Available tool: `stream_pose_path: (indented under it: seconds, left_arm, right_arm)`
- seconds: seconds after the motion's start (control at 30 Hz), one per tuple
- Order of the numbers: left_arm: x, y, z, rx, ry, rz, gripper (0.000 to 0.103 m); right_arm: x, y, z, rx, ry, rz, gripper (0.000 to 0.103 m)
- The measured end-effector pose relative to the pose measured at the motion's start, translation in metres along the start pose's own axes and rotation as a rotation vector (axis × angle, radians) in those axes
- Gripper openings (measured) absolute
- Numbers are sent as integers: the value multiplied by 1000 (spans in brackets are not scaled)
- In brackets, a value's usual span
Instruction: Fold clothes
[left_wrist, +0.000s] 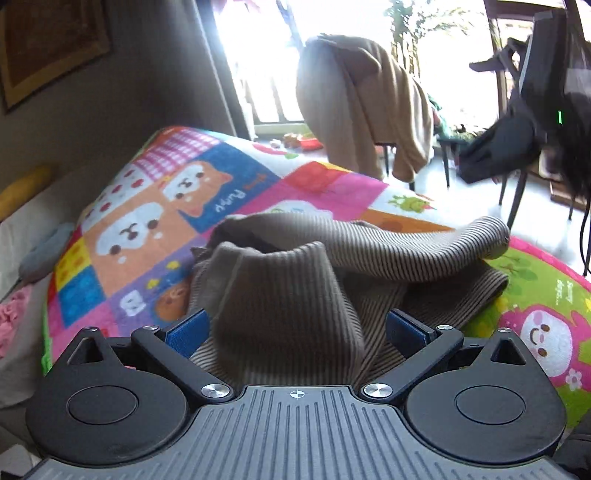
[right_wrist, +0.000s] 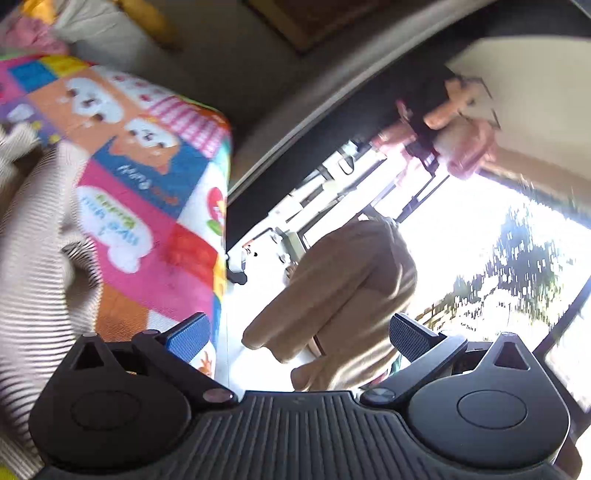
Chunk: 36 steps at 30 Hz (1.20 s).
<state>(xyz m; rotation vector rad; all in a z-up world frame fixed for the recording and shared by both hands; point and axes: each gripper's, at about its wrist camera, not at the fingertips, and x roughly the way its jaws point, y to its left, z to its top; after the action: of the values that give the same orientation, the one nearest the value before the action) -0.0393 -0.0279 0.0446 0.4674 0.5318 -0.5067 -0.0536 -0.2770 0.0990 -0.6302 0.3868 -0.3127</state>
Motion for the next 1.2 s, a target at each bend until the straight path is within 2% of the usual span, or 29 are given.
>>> stream_pose_path:
  seconds: [0.03,0.1,0.2,0.27,0.33,0.4,0.57,0.6,0.63,0.67,0.73,0.77,0.8,0.87,0.9,0.93,0.97,1.0,1.07,1.2]
  left_arm:
    - [10,1,1,22,10,39,103]
    - [22,20,2,31,25,133,103]
    - [26,86,6,-74,39,291,103]
    - [22,134,0,-161,44,488,103]
    - [19,180,-11,-237,56,720,103]
    - [13,216,-24,-313,101,802,103]
    - [-17,212,-35,-394,90,571,103]
    - [-24,210,-37,-408,87,523,103]
    - [-30,209,-39,-423,84,474,103]
    - [-32,198,-38,-409,71,408,103]
    - [-35,170,-34,-365,41,256,103]
    - [-38,155,-33,-336,31,173,103]
    - [-39,138,-32,-301,30,88,103]
    - [-38,102,-30,-200,39,-48,103]
    - [-39,84,-31,-137,44,-77,103]
    - [-38,68,-33,-68,50,-70,103]
    - [-37,52,-35,0,56,-59,103]
    - [-36,40,-36,48,64,-29,103]
    - [-36,25,-39,97,83,49,103]
    - [-53,20,-40,78,76,141,103]
  right_arm:
    - [2,-11,-1,75,22,65,103]
    - [-2,-15,-5,148,30,253,103]
    - [-10,-9,-9,211,22,533,103]
    - [-19,13,-4,155,-6,628,103]
    - [-20,42,2,75,-22,663,103]
    - [-17,70,9,1,-24,686,103]
    - [5,107,19,-236,6,612,103]
    - [14,103,22,-263,-7,499,103]
    - [25,96,25,-280,-27,350,103]
    - [37,88,28,-288,-54,169,103]
    - [48,66,31,-257,-109,-122,103]
    - [47,53,33,-209,-111,-145,103]
    - [40,38,33,-125,-91,-41,103]
    - [25,12,30,52,-32,254,103]
    - [19,7,25,104,5,418,103]
    - [11,7,18,123,32,555,103]
    - [2,11,11,116,43,638,103]
    - [-12,19,2,80,41,683,103]
    - [-37,38,-14,-26,13,689,103]
    - [-70,64,-45,-196,3,667,103]
